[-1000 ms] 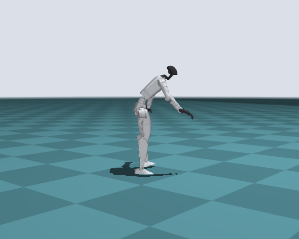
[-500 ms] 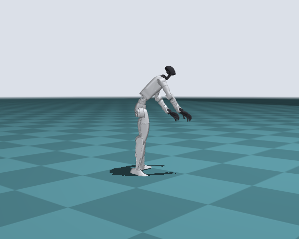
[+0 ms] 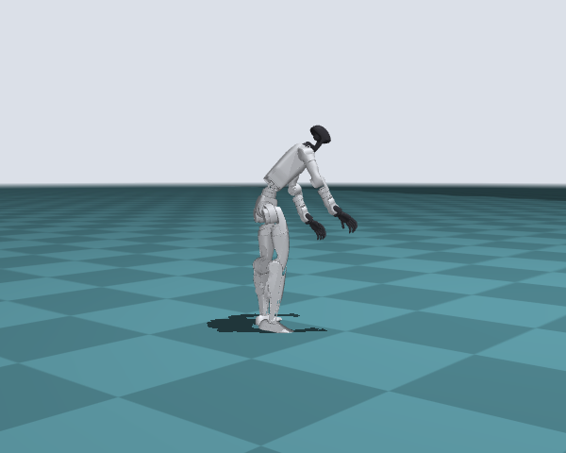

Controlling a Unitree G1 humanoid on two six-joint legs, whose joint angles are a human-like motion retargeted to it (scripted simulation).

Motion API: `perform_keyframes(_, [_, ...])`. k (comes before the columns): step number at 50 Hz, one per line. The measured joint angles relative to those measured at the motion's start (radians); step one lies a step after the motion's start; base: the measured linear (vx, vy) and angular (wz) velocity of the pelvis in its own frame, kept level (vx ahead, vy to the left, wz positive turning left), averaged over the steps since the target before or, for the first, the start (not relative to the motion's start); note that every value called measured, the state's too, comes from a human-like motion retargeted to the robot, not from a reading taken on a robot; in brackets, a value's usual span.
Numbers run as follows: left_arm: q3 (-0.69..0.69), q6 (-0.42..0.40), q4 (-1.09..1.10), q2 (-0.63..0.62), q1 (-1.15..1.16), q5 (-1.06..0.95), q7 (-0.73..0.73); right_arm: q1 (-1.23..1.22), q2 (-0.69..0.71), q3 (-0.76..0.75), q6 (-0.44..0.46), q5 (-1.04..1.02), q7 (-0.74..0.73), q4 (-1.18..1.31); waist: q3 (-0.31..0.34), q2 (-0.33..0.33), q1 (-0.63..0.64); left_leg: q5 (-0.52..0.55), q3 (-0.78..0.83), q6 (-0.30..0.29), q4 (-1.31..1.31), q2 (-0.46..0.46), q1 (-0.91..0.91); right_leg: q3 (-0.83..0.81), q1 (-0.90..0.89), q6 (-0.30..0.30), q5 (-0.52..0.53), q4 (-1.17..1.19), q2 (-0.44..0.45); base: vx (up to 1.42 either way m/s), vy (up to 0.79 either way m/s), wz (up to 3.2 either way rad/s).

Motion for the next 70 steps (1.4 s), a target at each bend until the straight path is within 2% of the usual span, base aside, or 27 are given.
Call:
perform_keyframes(2, [0.067, 0.043, 0.123, -0.017, -0.038, -0.040, 0.034, 0.007, -0.018, 0.037, -0.011, 0.037, 0.058, -0.022, 0.000, -0.019, 0.007, 0.000, -0.007, -0.008, 0.002, -0.006, 0.006, 0.000, -0.005, 0.017, 0.016, -0.062, 0.021, 0.05, -0.22, 0.35])
perform_keyframes(5, [0.100, 0.042, 0.165, -0.060, -0.096, -0.048, 0.036, 0.013, -0.008, 0.055, -0.009, 0.044, 0.084, -0.015, 0.000, -0.044, 0.010, 0.010, -0.024, -0.030, 0.007, 0.008, 0.007, -0.012, -0.025, 0.017, 0.052, -0.148, 0.078, 0.02, -0.40, 0.47])
perform_keyframes(10, [0.026, -0.034, -0.060, -0.232, -0.127, -0.025, -0.043, 0.024, 0.056, 0.029, -0.007, 0.023, 0.067, 0.013, 0.000, -0.088, -0.017, 0.014, -0.075, -0.034, 0.029, 0.009, 0.000, -0.055, -0.075, 0.017, 0.095, -0.238, 0.133, 0.02, -0.39, 0.70])
perform_keyframes(13, [-0.104, -0.115, -0.231, -0.308, -0.130, 0.032, -0.104, 0.023, 0.074, 0.036, -0.017, 0.005, 0.049, 0.009, 0.000, -0.098, -0.030, -0.004, -0.105, -0.033, 0.046, 0.012, 0.007, -0.103, -0.083, 0.017, 0.086, -0.261, 0.142, 0.09, -0.31, 0.58])
perform_keyframes(17, [-0.240, -0.243, -0.390, -0.285, -0.141, 0.071, -0.215, 0.020, 0.048, 0.058, -0.052, 0.006, 0.053, -0.030, 0.000, -0.088, -0.019, -0.039, -0.127, -0.018, 0.072, 0.011, 0.017, -0.183, -0.069, 0.017, 0.094, -0.267, 0.128, 0.10, -0.23, 0.31])
perform_keyframes(20, [-0.260, -0.275, -0.424, -0.187, -0.124, 0.091, -0.255, 0.023, 0.003, 0.046, -0.091, 0.099, 0.094, -0.092, 0.000, -0.062, 0.002, -0.067, -0.129, -0.013, 0.102, 0.019, 0.023, -0.222, -0.054, 0.017, 0.115, -0.261, 0.123, 0.11, -0.23, 0.06])
perform_keyframes(23, [-0.211, -0.238, -0.360, -0.028, -0.064, 0.104, -0.270, 0.022, -0.011, 0.015, -0.100, 0.136, 0.095, -0.111, 0.000, -0.036, 0.013, -0.092, -0.125, -0.013, 0.134, 0.035, 0.034, -0.227, -0.042, 0.017, 0.118, -0.245, 0.129, 0.17, -0.19, -0.07])
perform_keyframes(26, [-0.101, -0.153, -0.187, 0.114, 0.018, 0.004, -0.298, -0.001, -0.038, 0.043, -0.092, 0.130, 0.149, -0.162, 0.000, -0.019, 0.006, -0.108, -0.122, -0.014, 0.157, 0.050, 0.047, -0.221, -0.033, 0.017, 0.106, -0.224, 0.134, 0.22, -0.12, -0.09])
perform_keyframes(31, [0.156, 0.037, 0.229, 0.258, 0.033, -0.139, -0.110, -0.032, -0.023, 0.011, -0.051, 0.199, 0.106, -0.179, 0.000, 0.002, -0.028, -0.115, -0.123, -0.006, 0.166, 0.060, 0.058, -0.216, -0.027, 0.017, 0.077, -0.195, 0.131, 0.22, -0.06, 0.03])
perform_keyframes(33, [0.214, 0.083, 0.296, 0.314, -0.005, -0.150, -0.061, -0.038, -0.022, -0.006, -0.039, 0.220, 0.085, -0.182, 0.000, 0.011, -0.039, -0.113, -0.128, -0.004, 0.163, 0.061, 0.058, -0.219, -0.027, 0.017, 0.067, -0.191, 0.128, 0.18, -0.06, 0.21])
perform_keyframes(35, [0.217, 0.091, 0.287, 0.354, -0.055, -0.167, -0.086, -0.043, -0.024, -0.017, -0.030, 0.246, 0.072, -0.180, 0.000, 0.022, -0.050, -0.109, -0.138, -0.008, 0.155, 0.060, 0.056, -0.227, -0.028, 0.017, 0.059, -0.189, 0.124, 0.15, -0.08, 0.35])
perform_keyframes(38, [0.129, 0.083, 0.219, 0.350, -0.180, -0.142, -0.154, -0.047, -0.025, -0.037, -0.022, 0.281, 0.063, -0.160, 0.000, 0.041, -0.066, -0.097, -0.162, -0.019, 0.130, 0.058, 0.054, -0.250, -0.032, 0.017, 0.045, -0.185, 0.118, 0.13, -0.07, 0.51])
perform_keyframes(42, [-0.071, 0.050, 0.102, 0.247, -0.348, 0.008, -0.080, -0.060, 0.009, -0.065, -0.013, 0.278, 0.046, -0.093, 0.000, 0.063, -0.106, -0.079, -0.203, -0.034, 0.082, 0.053, 0.058, -0.284, -0.037, 0.017, 0.024, -0.173, 0.102, 0.14, -0.01, 0.61])
perform_keyframes(45, [-0.256, -0.030, -0.072, 0.159, -0.414, 0.126, -0.010, -0.084, 0.044, -0.050, -0.014, 0.301, 0.080, -0.066, 0.000, 0.067, -0.151, -0.063, -0.224, -0.035, 0.046, 0.040, 0.059, -0.300, -0.046, 0.017, 0.017, -0.161, 0.084, 0.13, 0.06, 0.48])
perform_keyframes(47, [-0.361, -0.099, -0.236, 0.124, -0.432, 0.194, -0.019, -0.086, 0.075, -0.067, -0.015, 0.325, 0.090, -0.070, 0.000, 0.062, -0.180, -0.055, -0.228, -0.035, 0.029, 0.035, 0.063, -0.302, -0.049, 0.017, 0.012, -0.153, 0.078, 0.12, 0.02, 0.20])
perform_keyframes(51, [-0.572, -0.244, -0.533, 0.122, -0.503, 0.339, -0.053, -0.091, 0.123, -0.062, -0.027, 0.332, 0.091, -0.085, 0.000, 0.036, -0.206, -0.043, -0.204, -0.032, 0.030, 0.045, 0.077, -0.282, -0.046, 0.017, 0.006, -0.146, 0.089, 0.12, -0.08, -0.27])
perform_keyframes(53, [-0.663, -0.282, -0.606, 0.144, -0.568, 0.428, -0.019, -0.093, 0.133, -0.049, -0.038, 0.338, 0.080, -0.094, 0.000, 0.018, -0.205, -0.037, -0.181, -0.013, 0.055, 0.044, 0.074, -0.259, -0.045, 0.017, 0.009, -0.149, 0.092, 0.07, -0.09, -0.60])
perform_keyframes(55, [-0.718, -0.277, -0.605, 0.177, -0.616, 0.467, 0.003, -0.096, 0.137, -0.038, -0.041, 0.342, 0.075, -0.101, 0.000, -0.005, -0.198, -0.033, -0.158, 0.016, 0.102, 0.036, 0.061, -0.231, -0.044, 0.017, 0.015, -0.154, 0.085, 0.05, -0.04, -0.67])
perform_keyframes(58, [-0.655, -0.207, -0.443, 0.217, -0.588, 0.332, -0.065, -0.103, 0.147, -0.027, -0.027, 0.338, 0.100, -0.103, 0.000, -0.044, -0.186, -0.036, -0.138, 0.052, 0.205, 0.025, 0.016, -0.183, -0.043, 0.017, 0.019, -0.160, 0.063, 0.07, 0.04, -0.64])
perform_keyframes(61, [-0.389, -0.054, -0.178, 0.177, -0.504, 0.123, -0.099, -0.111, 0.168, -0.008, -0.002, 0.291, 0.128, -0.084, 0.000, -0.069, -0.187, -0.043, -0.141, 0.066, 0.282, 0.024, -0.035, -0.145, -0.039, 0.017, 0.019, -0.162, 0.043, 0.09, 0.11, -0.53])
perform_keyframes(63, [-0.216, 0.036, -0.044, 0.137, -0.476, 0.094, -0.075, -0.102, 0.179, -0.008, 0.002, 0.264, 0.134, -0.082, 0.000, -0.074, -0.191, -0.038, -0.144, 0.059, 0.282, 0.029, -0.057, -0.128, -0.035, 0.017, 0.016, -0.161, 0.037, 0.08, 0.11, -0.39])
perform_keyframes(64, [-0.189, 0.045, -0.018, 0.123, -0.469, 0.107, -0.066, -0.100, 0.180, 0.001, -0.001, 0.257, 0.134, -0.082, 0.000, -0.071, -0.194, -0.029, -0.143, 0.053, 0.263, 0.034, -0.063, -0.124, -0.034, 0.017, 0.014, -0.160, 0.037, 0.08, 0.09, -0.29])
perform_keyframes(65, [-0.187, 0.040, -0.008, 0.114, -0.462, 0.127, -0.060, -0.097, 0.180, 0.012, -0.005, 0.254, 0.132, -0.082, 0.000, -0.066, -0.197, -0.017, -0.142, 0.045, 0.237, 0.040, -0.068, -0.121, -0.032, 0.017, 0.013, -0.160, 0.038, 0.07, 0.09, -0.21])
perform_keyframes(67, [-0.339, -0.049, -0.105, 0.127, -0.457, 0.193, -0.064, -0.092, 0.180, 0.041, -0.020, 0.254, 0.112, -0.072, 0.000, -0.051, -0.203, 0.029, -0.129, 0.028, 0.151, 0.055, -0.068, -0.120, -0.029, 0.017, 0.008, -0.156, 0.043, 0.08, 0.10, -0.16])
perform_keyframes(70, [-0.605, -0.202, -0.374, 0.155, -0.498, 0.287, -0.097, -0.070, 0.174, 0.054, -0.041, 0.294, 0.099, -0.084, 0.000, -0.022, -0.202, 0.114, -0.094, -0.008, 0.022, 0.093, -0.071, -0.121, -0.025, 0.017, -0.002, -0.148, 0.060, 0.09, 0.14, -0.18])
